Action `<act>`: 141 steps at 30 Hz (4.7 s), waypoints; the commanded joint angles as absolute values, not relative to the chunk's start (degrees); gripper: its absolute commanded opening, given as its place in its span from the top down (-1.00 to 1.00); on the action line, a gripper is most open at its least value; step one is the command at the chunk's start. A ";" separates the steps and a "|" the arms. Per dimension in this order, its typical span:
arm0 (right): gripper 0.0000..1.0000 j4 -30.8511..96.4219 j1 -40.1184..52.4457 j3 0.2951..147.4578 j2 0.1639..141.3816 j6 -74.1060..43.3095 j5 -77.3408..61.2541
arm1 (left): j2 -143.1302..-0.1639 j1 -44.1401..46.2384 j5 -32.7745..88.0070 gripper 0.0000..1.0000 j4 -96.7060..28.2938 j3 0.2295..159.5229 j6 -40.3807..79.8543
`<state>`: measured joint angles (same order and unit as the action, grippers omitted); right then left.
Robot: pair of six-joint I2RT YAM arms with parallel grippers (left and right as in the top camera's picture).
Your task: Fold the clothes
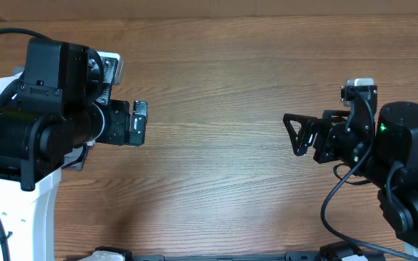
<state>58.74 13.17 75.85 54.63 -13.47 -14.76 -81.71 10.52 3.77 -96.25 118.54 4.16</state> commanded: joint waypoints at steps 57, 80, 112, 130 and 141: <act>-1.00 19.14 5.87 5.85 0.16 -5.96 -2.24 | -81.76 10.90 2.98 -1.00 -96.16 118.21 4.75; -1.00 19.16 5.87 5.85 0.16 -5.96 -2.22 | -81.76 10.90 2.96 -1.00 -96.16 118.21 4.75; -1.00 19.16 5.87 5.85 0.16 -5.93 -2.24 | -28.32 2.50 0.36 -1.00 -32.73 48.36 2.76; -1.00 19.16 5.87 5.85 0.16 -5.93 -2.22 | -0.27 2.50 -0.16 -1.00 -21.67 17.04 3.07; -1.00 19.16 5.87 5.85 0.16 -5.96 -2.24 | -0.19 2.52 -0.16 -1.00 -8.12 2.81 3.90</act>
